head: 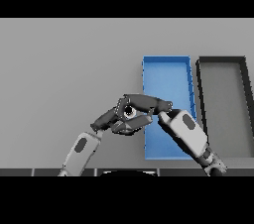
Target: Pick up the blue pipe and place it into the blue bin.
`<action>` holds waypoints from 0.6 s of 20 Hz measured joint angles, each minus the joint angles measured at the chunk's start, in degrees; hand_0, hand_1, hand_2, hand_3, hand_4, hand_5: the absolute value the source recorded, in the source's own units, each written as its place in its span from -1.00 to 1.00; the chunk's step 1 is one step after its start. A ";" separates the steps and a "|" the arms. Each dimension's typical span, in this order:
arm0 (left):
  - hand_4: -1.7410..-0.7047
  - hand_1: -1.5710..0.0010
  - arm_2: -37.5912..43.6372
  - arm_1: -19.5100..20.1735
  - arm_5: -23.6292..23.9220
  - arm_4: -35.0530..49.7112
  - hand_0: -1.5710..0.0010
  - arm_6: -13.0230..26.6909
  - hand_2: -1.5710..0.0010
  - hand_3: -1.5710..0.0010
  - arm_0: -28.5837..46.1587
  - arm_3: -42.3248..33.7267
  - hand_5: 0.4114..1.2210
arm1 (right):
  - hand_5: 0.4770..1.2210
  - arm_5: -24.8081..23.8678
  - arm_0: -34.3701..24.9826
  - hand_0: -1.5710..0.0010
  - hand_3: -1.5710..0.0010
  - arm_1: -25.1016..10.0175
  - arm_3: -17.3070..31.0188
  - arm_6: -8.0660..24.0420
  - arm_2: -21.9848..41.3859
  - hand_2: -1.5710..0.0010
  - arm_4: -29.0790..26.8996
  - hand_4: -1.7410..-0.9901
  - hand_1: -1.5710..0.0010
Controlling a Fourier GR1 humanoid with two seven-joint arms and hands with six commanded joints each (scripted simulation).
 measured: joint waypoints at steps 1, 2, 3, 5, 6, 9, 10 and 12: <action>0.61 0.97 -0.13 -0.23 0.11 0.05 0.97 1.13 0.97 0.97 0.27 -0.23 -0.56 | 1.00 -0.49 0.43 -1.00 -1.00 -0.43 -0.52 1.63 -0.08 -1.00 -3.56 -0.33 -1.00; 0.61 0.98 -0.28 -0.45 0.01 0.01 0.98 2.46 0.98 0.98 0.36 0.14 -0.62 | 1.00 -1.74 -0.84 -1.00 -1.00 -0.65 -0.63 4.23 -0.47 -1.00 -8.50 -0.33 -1.00; 0.60 0.98 -1.04 -0.79 0.10 -0.53 0.98 2.36 0.98 0.98 1.00 0.28 -0.68 | 1.00 -2.87 -2.01 -1.00 -1.00 -0.77 -0.24 6.05 -0.78 -1.00 -12.45 -0.33 -1.00; 0.58 0.99 -0.86 -0.54 0.34 -0.50 0.99 1.32 0.99 0.99 1.64 0.13 -0.74 | 1.00 -7.18 -4.77 -1.00 -1.00 -2.50 -1.00 9.69 -2.53 -1.00 -20.82 -0.33 -1.00; 0.58 0.99 -0.96 -0.54 0.39 -0.38 0.99 1.93 0.99 0.99 1.69 -0.77 -0.76 | 1.00 -9.67 -7.21 -1.00 -1.00 -3.18 -1.19 10.61 -3.36 -1.00 -23.01 -0.33 -1.00; 0.57 1.00 -1.61 -0.29 0.08 -0.22 0.99 2.93 1.00 1.00 2.97 -2.18 -0.80 | 1.00 -12.27 -14.26 -1.00 -1.00 -6.23 -1.01 10.85 -6.29 -1.00 -28.00 -0.34 -1.00; 0.57 1.00 -1.13 -0.21 -0.01 -0.12 1.00 3.60 1.00 1.00 2.05 -1.77 -0.80 | 1.00 -11.37 -16.97 -1.00 -1.00 -6.63 0.73 9.80 -7.14 -1.00 -28.19 -0.34 -1.00; 0.58 1.00 -1.52 0.19 0.02 -0.52 1.00 2.39 1.00 1.00 3.01 -2.14 -0.81 | 1.00 -11.70 -21.30 -1.00 -1.00 -7.95 3.68 8.22 -9.18 -1.00 -29.41 -0.35 -1.00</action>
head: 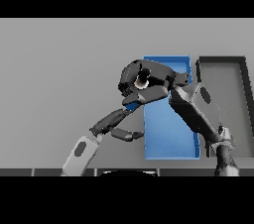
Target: Pick up the blue pipe and place it into the blue bin.
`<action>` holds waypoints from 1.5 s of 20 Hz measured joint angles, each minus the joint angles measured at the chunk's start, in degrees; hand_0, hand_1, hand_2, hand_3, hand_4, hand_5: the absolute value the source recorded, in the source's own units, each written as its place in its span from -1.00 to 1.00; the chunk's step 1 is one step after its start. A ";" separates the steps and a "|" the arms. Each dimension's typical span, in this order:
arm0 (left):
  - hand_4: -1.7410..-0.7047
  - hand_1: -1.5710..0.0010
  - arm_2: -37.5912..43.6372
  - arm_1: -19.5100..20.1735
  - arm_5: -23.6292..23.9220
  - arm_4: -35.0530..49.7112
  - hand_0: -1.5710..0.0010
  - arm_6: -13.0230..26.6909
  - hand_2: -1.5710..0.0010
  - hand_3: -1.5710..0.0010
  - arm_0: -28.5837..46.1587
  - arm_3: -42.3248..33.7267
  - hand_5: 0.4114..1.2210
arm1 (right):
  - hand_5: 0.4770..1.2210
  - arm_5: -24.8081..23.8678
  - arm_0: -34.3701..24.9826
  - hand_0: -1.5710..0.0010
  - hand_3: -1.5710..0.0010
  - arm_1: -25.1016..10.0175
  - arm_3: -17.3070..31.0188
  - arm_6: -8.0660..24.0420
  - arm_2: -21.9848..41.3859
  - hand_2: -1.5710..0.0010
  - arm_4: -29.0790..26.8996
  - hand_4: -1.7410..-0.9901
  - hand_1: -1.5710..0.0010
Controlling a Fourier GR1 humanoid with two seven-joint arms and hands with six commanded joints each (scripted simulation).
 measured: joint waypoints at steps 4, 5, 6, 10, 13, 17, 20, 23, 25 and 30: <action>0.63 1.00 0.32 0.61 -0.22 0.14 1.00 0.53 1.00 1.00 -0.51 -1.08 -0.81 | 1.00 -7.17 -6.31 -1.00 -1.00 -3.67 8.48 -1.81 -4.42 -1.00 3.36 -0.35 -1.00; 0.64 1.00 0.29 0.90 -0.30 0.22 1.00 0.35 1.00 1.00 0.03 -1.53 -0.82 | 1.00 -7.38 -6.87 -1.00 -1.00 -4.42 11.55 -1.98 -5.07 -1.00 4.69 -0.35 -1.00; 0.64 1.00 0.94 1.20 -0.31 0.33 1.00 1.46 1.00 1.00 -0.56 -1.16 -0.82 | 1.00 -7.27 -7.44 -1.00 -1.00 -5.40 13.72 -2.04 -5.36 -1.00 6.24 -0.35 -1.00; 0.66 1.00 1.39 0.87 -0.36 0.72 1.00 2.16 1.00 1.00 -1.57 -0.98 -0.83 | 1.00 -5.39 -5.88 -1.00 -1.00 -6.48 25.13 -2.15 -7.07 -1.00 10.12 -0.35 -1.00; 0.67 1.00 1.69 1.30 -0.12 0.11 1.00 0.68 1.00 1.00 -1.52 -0.09 -0.83 | 1.00 -5.03 -1.38 -1.00 -1.00 -7.14 30.91 -2.16 -7.08 -1.00 14.69 -0.35 -1.00; 0.68 1.00 1.23 1.53 -0.30 -0.18 1.00 -0.28 1.00 1.00 -0.74 -0.19 -0.83 | 1.00 -8.07 5.59 -1.00 -1.00 -6.98 31.54 1.43 -6.50 -1.00 18.02 -0.36 -1.00; 0.67 1.00 1.19 1.53 -0.30 -0.31 1.00 -0.50 1.00 1.00 -0.86 -0.12 -0.83 | 1.00 -10.79 10.27 -1.00 -1.00 -6.75 31.50 5.04 -6.04 -1.00 20.26 -0.36 -1.00; 0.66 1.00 0.63 0.90 0.16 -0.85 1.00 0.50 1.00 1.00 -0.53 -0.05 -0.84 | 1.00 -12.99 14.53 -1.00 -0.31 -7.34 30.70 10.07 -5.14 -1.00 22.81 -0.59 -1.00; 0.65 1.00 0.37 0.90 0.38 -1.34 1.00 0.06 1.00 1.00 -0.61 -0.15 -0.83 | 1.00 -13.37 16.81 -1.00 0.13 -8.19 30.63 11.92 -3.74 -1.00 23.34 -0.74 -1.00; 0.66 1.00 0.98 1.37 -0.22 -0.30 1.00 -0.46 1.00 1.00 -0.62 -0.47 -0.80 | 0.80 -17.71 16.85 -0.28 0.22 -13.06 36.87 11.93 9.37 -0.18 16.50 -0.23 -0.23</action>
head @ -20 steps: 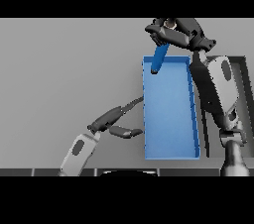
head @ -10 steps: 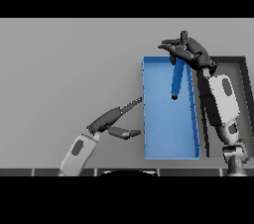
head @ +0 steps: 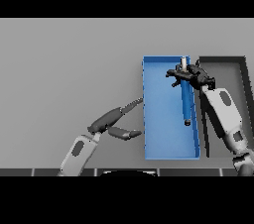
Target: Pick up the blue pipe and place it into the blue bin.
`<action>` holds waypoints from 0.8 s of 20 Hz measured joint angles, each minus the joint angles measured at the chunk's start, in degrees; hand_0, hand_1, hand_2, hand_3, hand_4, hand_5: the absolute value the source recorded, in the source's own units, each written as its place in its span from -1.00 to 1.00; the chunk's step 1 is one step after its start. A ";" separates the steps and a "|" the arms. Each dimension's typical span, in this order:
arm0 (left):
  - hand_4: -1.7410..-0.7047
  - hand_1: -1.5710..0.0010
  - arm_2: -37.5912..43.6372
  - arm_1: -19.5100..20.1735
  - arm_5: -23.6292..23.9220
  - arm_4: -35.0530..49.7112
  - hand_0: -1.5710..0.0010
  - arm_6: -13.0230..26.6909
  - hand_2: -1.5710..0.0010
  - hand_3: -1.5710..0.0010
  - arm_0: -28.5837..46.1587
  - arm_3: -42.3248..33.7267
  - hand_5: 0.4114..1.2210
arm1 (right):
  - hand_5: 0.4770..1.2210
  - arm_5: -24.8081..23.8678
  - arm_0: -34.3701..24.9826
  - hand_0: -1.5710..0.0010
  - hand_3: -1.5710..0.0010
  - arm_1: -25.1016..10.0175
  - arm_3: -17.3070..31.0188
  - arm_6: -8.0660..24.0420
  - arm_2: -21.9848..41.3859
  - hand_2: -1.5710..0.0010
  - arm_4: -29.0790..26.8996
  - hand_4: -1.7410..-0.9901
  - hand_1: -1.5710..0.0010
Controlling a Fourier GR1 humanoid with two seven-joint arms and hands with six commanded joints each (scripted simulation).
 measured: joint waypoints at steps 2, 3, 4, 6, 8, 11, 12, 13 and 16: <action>0.66 1.00 0.24 0.09 -0.02 -0.04 1.00 0.97 1.00 1.00 -0.70 0.02 -0.79 | 0.77 -2.99 -1.97 0.18 0.50 -1.92 2.82 0.00 7.33 0.24 -8.53 0.08 0.21; 0.66 1.00 0.06 0.12 -0.03 -0.25 1.00 0.51 1.00 1.00 -0.40 0.28 -0.79 | 0.82 -3.17 -3.16 0.34 0.60 -3.13 2.98 0.00 10.73 0.39 -12.49 0.18 0.37; 0.66 1.00 0.22 0.20 -0.21 0.24 1.00 0.55 1.00 1.00 -0.03 0.05 -0.79 | 0.70 -1.01 -4.34 0.48 0.68 -4.31 2.68 0.00 13.48 0.51 -14.37 0.27 0.49; 0.66 1.00 0.23 0.14 -0.04 -0.06 1.00 1.00 1.00 1.00 -0.31 0.34 -0.80 | 0.44 0.09 -6.19 0.66 0.79 -6.18 1.54 0.01 17.91 0.69 -14.23 0.44 0.68; 0.67 1.00 -0.25 -0.07 0.17 -0.38 1.00 0.03 1.00 1.00 0.08 0.13 -0.81 | 0.26 1.68 -6.14 0.79 0.87 -7.24 0.46 -1.12 20.16 0.80 -10.58 0.55 0.79; 0.66 1.00 0.16 -0.29 0.33 -0.03 1.00 1.24 1.00 1.00 -0.46 0.06 -0.82 | 0.01 2.69 -5.90 0.89 0.93 -8.62 -0.86 -2.16 21.40 0.90 -8.24 0.62 0.89; 0.67 1.00 -0.29 -0.32 0.53 -0.65 1.00 0.32 1.00 1.00 0.27 0.54 -0.83 | -0.05 3.05 -6.02 0.91 0.95 -8.33 -0.47 -2.39 21.95 0.92 -7.44 0.63 0.92; 0.67 1.00 -0.15 -0.19 0.56 -0.60 1.00 0.29 1.00 1.00 0.10 0.26 -0.84 | -0.11 2.94 -6.67 0.75 0.96 -7.75 0.11 -2.43 22.21 0.93 -6.83 0.62 0.88; 0.66 1.00 -0.84 -0.38 0.41 -0.72 1.00 0.18 1.00 1.00 1.07 -0.01 -0.84 | -0.19 3.30 -6.53 0.69 0.98 -7.32 1.59 -3.75 22.31 0.93 -6.16 0.57 0.85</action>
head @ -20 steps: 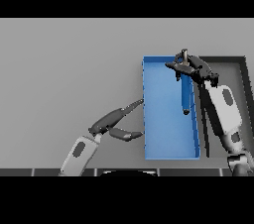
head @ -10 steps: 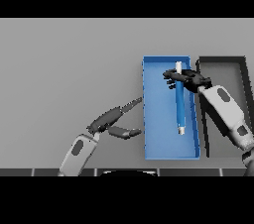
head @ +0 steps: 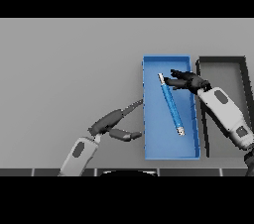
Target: Pick up the blue pipe and place it into the blue bin.
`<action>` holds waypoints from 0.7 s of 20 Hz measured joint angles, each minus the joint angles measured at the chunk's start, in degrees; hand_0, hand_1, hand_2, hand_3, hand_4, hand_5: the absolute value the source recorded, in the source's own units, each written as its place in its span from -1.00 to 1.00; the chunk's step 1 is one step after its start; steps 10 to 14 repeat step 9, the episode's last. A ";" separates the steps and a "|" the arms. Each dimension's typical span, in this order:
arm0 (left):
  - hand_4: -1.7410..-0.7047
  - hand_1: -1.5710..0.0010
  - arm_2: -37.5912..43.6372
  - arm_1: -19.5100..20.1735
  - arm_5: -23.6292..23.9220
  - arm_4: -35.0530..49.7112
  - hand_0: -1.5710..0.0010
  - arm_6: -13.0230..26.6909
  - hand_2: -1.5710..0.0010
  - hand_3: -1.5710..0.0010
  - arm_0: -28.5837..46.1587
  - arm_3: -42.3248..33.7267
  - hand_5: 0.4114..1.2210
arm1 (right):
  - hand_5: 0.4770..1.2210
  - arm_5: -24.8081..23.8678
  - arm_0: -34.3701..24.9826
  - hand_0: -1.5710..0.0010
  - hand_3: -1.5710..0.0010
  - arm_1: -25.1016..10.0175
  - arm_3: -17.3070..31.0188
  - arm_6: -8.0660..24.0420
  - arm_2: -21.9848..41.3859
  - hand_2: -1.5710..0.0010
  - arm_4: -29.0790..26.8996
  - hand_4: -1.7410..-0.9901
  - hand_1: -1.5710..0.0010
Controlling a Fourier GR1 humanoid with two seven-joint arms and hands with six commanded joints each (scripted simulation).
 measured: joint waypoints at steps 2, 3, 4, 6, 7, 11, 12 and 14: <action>0.66 1.00 -0.27 -0.36 0.52 -0.71 1.00 0.65 1.00 1.00 -0.45 0.09 -0.85 | -0.13 1.59 0.57 0.80 0.99 -0.63 -0.43 -0.93 -0.38 0.96 -0.78 0.55 0.90; 0.65 1.00 0.75 0.24 0.32 0.05 1.00 0.93 1.00 1.00 -0.90 -0.12 -0.84 | -0.11 1.31 0.70 0.84 0.99 -0.16 -0.64 -0.89 -0.29 0.97 -0.93 0.56 0.92; 0.65 1.00 0.77 0.73 -0.18 0.44 1.00 0.46 1.00 1.00 -0.43 -0.52 -0.84 | -0.11 0.91 0.31 0.79 0.99 0.13 -0.91 -0.57 -0.94 0.96 -2.02 0.57 0.88; 0.65 1.00 0.97 0.32 -0.02 0.53 1.00 1.48 1.00 1.00 -1.09 -0.22 -0.83 | -0.13 0.91 0.28 0.73 0.99 0.10 -0.72 -0.54 -0.74 0.97 -1.65 0.57 0.87; 0.65 1.00 1.20 0.58 -0.02 0.57 1.00 1.12 1.00 1.00 -0.91 -0.07 -0.83 | -0.14 1.25 0.41 0.73 0.99 -0.59 -0.96 -0.51 -0.85 0.97 -1.71 0.57 0.87; 0.65 1.00 1.81 1.16 -0.31 0.84 1.00 0.64 1.00 1.00 -1.20 0.45 -0.83 | -0.14 1.40 0.08 0.73 0.99 -0.44 -1.10 -0.61 -0.75 0.97 -1.58 0.57 0.87; 0.65 1.00 1.81 1.16 -0.31 0.84 1.00 0.64 1.00 1.00 -1.20 0.45 -0.83 | -0.14 1.40 0.08 0.73 0.99 -0.44 -1.10 -0.61 -0.75 0.97 -1.58 0.57 0.87; 0.65 1.00 1.81 1.16 -0.31 0.84 1.00 0.64 1.00 1.00 -1.20 0.45 -0.83 | -0.14 1.40 0.08 0.73 0.99 -0.44 -1.10 -0.61 -0.75 0.97 -1.58 0.57 0.87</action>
